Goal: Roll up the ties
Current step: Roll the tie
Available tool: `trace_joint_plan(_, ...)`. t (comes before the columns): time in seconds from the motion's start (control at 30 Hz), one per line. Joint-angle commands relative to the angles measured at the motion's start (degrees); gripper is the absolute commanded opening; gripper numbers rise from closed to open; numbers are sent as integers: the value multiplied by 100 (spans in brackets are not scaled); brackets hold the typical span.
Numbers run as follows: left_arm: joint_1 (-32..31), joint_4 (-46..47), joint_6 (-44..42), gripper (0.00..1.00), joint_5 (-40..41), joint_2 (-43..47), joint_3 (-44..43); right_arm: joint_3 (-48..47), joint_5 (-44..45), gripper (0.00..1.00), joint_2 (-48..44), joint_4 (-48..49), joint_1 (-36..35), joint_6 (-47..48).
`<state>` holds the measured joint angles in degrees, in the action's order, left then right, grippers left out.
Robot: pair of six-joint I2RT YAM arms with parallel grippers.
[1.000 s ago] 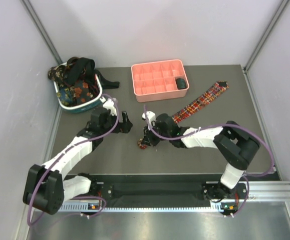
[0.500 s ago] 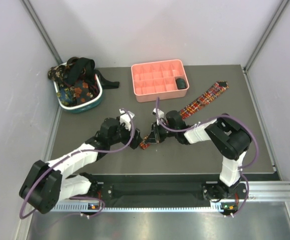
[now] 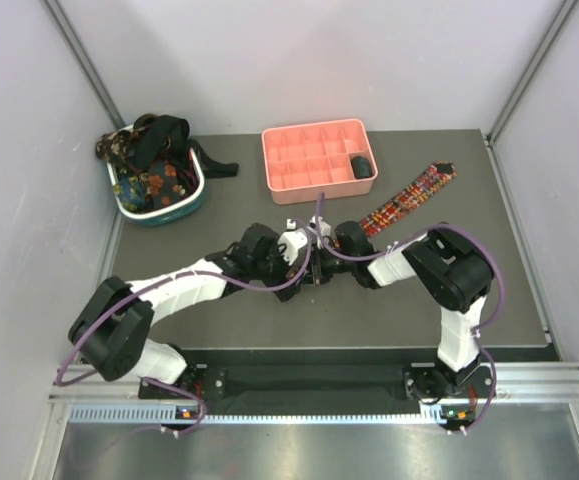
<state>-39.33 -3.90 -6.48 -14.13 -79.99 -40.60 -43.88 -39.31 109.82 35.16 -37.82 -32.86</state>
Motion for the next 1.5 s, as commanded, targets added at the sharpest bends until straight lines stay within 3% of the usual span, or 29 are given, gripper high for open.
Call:
trace_joint_plan(0.0,-101,-768,-292,89,384,-245,-431,19,-173,6,127,386,100,-53)
trace_joint_plan(0.2,-154,-902,-407,78,455,-579,-651,55,-252,6,171,562,170,-212)
trace_joint_plan(0.73,-409,-1025,-582,69,674,-1203,-932,81,-367,6,286,800,205,-458)
trace_joint_plan(1.03,-418,-1350,-512,46,1026,-1309,-1082,63,-323,22,180,563,240,-335)
trace_joint_plan(1.13,-417,-1438,-538,44,1026,-1291,-1090,81,-244,32,119,423,232,-265)
trace_joint_plan(1.23,-417,-1499,-547,44,1096,-1274,-1090,81,-147,35,13,203,232,-133)
trace_joint_plan(1.37,-417,-1465,-538,46,1000,-1256,-1090,28,-50,22,-22,-44,232,-19)
trace_joint_plan(1.47,-417,-1421,-565,57,895,-1221,-1117,-15,-42,17,30,-114,232,8)
